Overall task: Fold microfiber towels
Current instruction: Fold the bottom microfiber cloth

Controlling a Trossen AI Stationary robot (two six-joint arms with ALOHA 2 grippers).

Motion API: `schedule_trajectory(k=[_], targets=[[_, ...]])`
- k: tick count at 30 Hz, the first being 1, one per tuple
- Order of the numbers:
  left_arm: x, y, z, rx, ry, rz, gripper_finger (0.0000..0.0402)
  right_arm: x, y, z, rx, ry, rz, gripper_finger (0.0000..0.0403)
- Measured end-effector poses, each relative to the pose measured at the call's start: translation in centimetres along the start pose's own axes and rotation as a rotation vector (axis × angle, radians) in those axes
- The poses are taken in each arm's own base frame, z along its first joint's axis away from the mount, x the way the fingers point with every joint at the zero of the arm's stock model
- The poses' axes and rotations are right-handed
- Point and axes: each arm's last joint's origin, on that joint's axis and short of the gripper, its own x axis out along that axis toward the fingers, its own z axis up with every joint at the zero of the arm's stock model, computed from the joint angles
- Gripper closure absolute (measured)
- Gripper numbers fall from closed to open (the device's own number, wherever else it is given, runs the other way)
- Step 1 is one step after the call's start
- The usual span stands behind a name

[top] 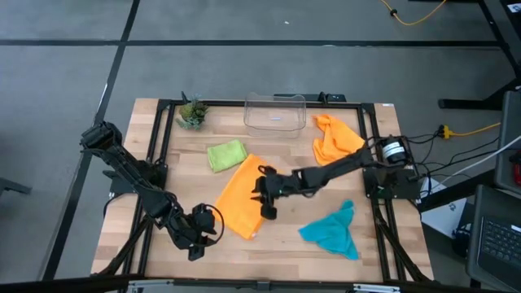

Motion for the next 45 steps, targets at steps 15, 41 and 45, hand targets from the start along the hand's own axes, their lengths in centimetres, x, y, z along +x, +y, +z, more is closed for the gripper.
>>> schedule_trajectory(k=[15, 41, 45], targets=[[0.0, 0.0, 0.1, -0.004, -0.027, 0.01, 0.0257, 8.2, 7.1, -0.8, 0.141, -0.184, -0.251, 0.0287], [0.0, 0.0, 0.2, -0.006, -0.032, 0.005, 0.0257, 1.2, 12.8, -1.8, -0.17, 0.662, 0.208, 0.0287], [0.0, -0.1, 0.2, -0.007, -0.022, -0.004, 0.0257, -3.5, 13.5, 0.7, -0.214, 0.572, 0.058, 0.0287]])
